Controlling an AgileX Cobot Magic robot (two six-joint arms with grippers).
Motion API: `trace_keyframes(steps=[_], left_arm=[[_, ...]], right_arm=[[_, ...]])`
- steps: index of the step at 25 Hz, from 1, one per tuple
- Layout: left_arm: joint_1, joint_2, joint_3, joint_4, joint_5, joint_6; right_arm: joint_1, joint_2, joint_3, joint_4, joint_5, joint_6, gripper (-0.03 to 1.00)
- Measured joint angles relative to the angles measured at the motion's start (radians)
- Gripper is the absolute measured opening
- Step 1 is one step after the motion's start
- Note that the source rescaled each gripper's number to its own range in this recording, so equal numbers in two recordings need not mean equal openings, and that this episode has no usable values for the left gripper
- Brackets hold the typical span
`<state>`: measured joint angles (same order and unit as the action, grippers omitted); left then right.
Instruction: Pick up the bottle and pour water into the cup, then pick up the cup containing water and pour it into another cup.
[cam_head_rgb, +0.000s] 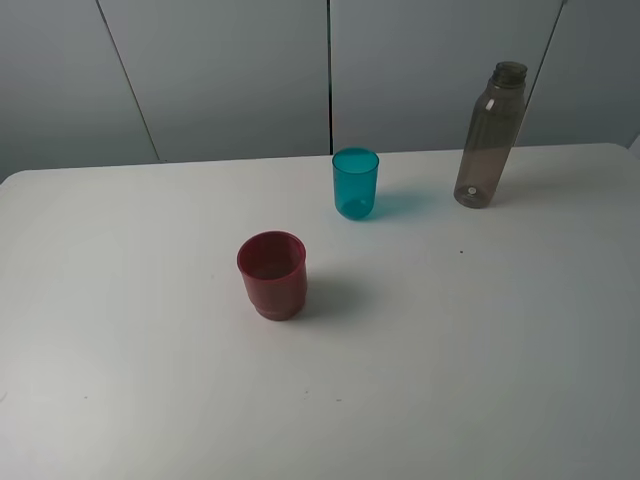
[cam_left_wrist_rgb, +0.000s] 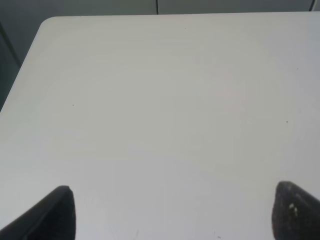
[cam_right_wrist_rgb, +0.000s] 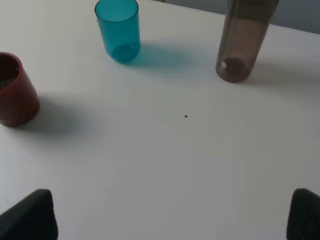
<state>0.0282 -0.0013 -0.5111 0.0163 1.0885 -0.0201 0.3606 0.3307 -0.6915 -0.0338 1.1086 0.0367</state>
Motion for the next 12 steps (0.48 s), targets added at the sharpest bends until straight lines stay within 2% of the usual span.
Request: trace_keyframes(steps=[8,12], left_arm=[[0.0,0.0,0.0,0.0,0.0,0.0],[0.0,0.0,0.0,0.0,0.0,-0.002]], right_arm=[[-0.006,-0.204,0.112,0.034,0.021,0.0,0.99],[-0.059,-0.254,0.178,0.053,0.0,0.016,0.99]])
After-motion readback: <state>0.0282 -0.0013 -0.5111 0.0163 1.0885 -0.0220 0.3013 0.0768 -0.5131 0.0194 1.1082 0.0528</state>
